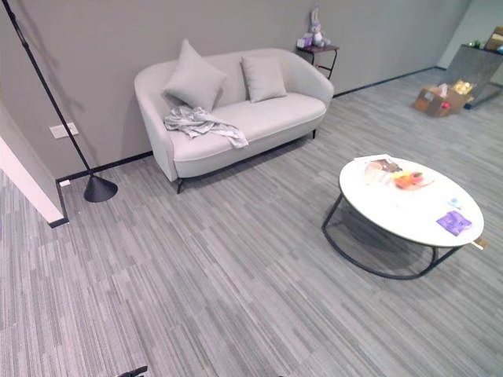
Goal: Hang the clothes on the sofa on the clothes rack.
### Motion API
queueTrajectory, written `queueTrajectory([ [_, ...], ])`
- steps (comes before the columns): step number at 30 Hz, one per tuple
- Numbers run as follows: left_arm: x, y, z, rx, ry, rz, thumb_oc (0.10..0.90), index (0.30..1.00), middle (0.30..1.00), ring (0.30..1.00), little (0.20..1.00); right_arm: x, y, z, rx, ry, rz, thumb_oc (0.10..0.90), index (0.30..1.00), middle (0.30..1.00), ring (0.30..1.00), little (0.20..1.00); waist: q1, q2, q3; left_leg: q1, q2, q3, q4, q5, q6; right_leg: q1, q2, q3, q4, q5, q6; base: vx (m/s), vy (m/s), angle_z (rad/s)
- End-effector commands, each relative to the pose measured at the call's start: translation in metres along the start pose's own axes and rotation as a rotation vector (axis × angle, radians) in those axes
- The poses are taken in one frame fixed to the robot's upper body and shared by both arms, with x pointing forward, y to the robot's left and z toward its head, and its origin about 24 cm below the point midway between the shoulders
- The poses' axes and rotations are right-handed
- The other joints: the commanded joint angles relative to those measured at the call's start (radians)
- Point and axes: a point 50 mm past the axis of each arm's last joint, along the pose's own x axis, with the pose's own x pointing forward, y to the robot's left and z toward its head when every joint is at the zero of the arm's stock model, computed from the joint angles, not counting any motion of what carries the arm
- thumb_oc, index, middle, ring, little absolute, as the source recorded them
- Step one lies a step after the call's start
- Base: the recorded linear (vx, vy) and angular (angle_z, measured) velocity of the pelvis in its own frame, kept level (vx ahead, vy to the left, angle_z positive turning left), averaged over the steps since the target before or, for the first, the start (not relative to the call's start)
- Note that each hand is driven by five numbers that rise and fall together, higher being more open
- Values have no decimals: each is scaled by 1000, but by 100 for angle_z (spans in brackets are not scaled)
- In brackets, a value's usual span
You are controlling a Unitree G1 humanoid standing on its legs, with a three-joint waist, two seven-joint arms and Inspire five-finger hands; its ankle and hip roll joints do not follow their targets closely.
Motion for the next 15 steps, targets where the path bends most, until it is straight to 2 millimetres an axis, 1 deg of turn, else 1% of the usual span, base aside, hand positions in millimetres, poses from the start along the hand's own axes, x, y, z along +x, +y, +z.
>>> queueTrajectory([
  [1, 5, -22, 33, 66, -115, -48, 800, 900, 900, 900, 900, 2, 12, 22, -19, -52, 29, 800, 900, 900, 900, 900, -23, -6, 44, -82, -10, -52, -49, 53, -24, 1, -90, -3, -17, -1, 113, -97, 99, -15],
  [3, 6, -27, 47, 101, -159, -62, 800, 900, 900, 900, 900, 2, 15, 31, -16, -82, 33, 800, 900, 900, 900, 900, -32, 5, 68, -122, -22, -50, -49, 59, -16, -43, -95, 2, -17, 11, 118, -99, 128, -4],
  [4, 6, -27, 47, 101, -159, -62, 800, 900, 900, 900, 900, 2, 15, 31, -16, -82, 33, 800, 900, 900, 900, 900, -32, 5, 67, -122, -22, -50, -49, 59, -16, -44, -95, 3, -17, 11, 118, -121, 203, -2],
  [5, 6, -30, 68, 94, -221, -72, 800, 900, 900, 900, 900, 2, 26, 52, -15, -146, 63, 800, 900, 900, 900, 900, -37, 22, 109, -156, -23, -45, -49, 48, -5, -138, -103, 12, 99, 1, 131, -133, 209, -6],
  [6, 6, -31, 74, 92, -237, -71, 800, 900, 900, 900, 900, 2, 32, 57, -22, -163, 80, 800, 900, 900, 900, 900, -38, 27, 122, -166, -20, -33, -49, 51, 1, -171, -108, 11, 173, -12, 138, -133, 266, -23],
  [8, 6, -28, 72, 80, -231, -61, 800, 900, 900, 900, 900, 3, 36, 52, -40, -154, 100, 800, 900, 900, 900, 900, -42, 32, 130, -153, -16, -8, -49, 42, 4, -198, -117, 2, 307, -38, 147, 3, 157, -41],
  [9, 6, -26, 68, 71, -219, -58, 800, 900, 900, 900, 900, 3, 35, 47, -27, -143, 105, 800, 900, 900, 900, 900, -47, 35, 135, -138, -11, 10, -49, 37, 5, -209, -120, -14, 401, -41, 148, 65, 157, -41],
  [10, 6, -23, 64, 63, -205, -55, 800, 900, 900, 900, 900, 3, 30, 44, 5, -141, 96, 800, 900, 900, 900, 900, -53, 39, 136, -124, -10, 25, -49, 32, 6, -217, -126, -27, 505, -43, 147, 77, 135, -42],
  [11, 6, -21, 59, 62, -191, -50, 800, 900, 900, 900, 900, 2, 26, 44, 23, -143, 85, 800, 900, 900, 900, 900, -53, 38, 133, -117, -11, 32, -49, 32, 4, -213, -133, -46, 552, -46, 143, 86, 99, -57],
  [12, 6, -18, 52, 66, -166, -45, 800, 900, 900, 900, 900, 2, 20, 42, 45, -145, 69, 800, 900, 900, 900, 900, -54, 36, 128, -110, -10, 38, -49, 32, 4, -210, -131, -62, 613, -42, 146, 81, 51, -53],
  [13, 5, -16, 46, 70, -147, -40, 800, 900, 900, 900, 900, 2, 17, 42, 52, -149, 59, 800, 900, 900, 900, 900, -53, 33, 122, -107, -12, 42, -49, 32, 6, -214, -128, -66, 664, -43, 146, 114, 14, -45],
  [14, 5, -10, 38, 75, -117, -21, 800, 900, 900, 900, 900, 1, 14, 42, 47, -153, 47, 800, 900, 900, 900, 900, -42, 24, 110, -102, -15, 44, -49, 25, 9, -195, -113, -64, 707, -36, 147, 121, -28, -23],
  [15, 4, -6, 36, 74, -108, -10, 800, 900, 900, 900, 900, 1, 17, 44, 27, -160, 52, 800, 900, 900, 900, 900, -33, 17, 103, -98, -15, 48, -49, 19, 11, -181, -107, -63, 709, -27, 147, 169, -81, -17],
])
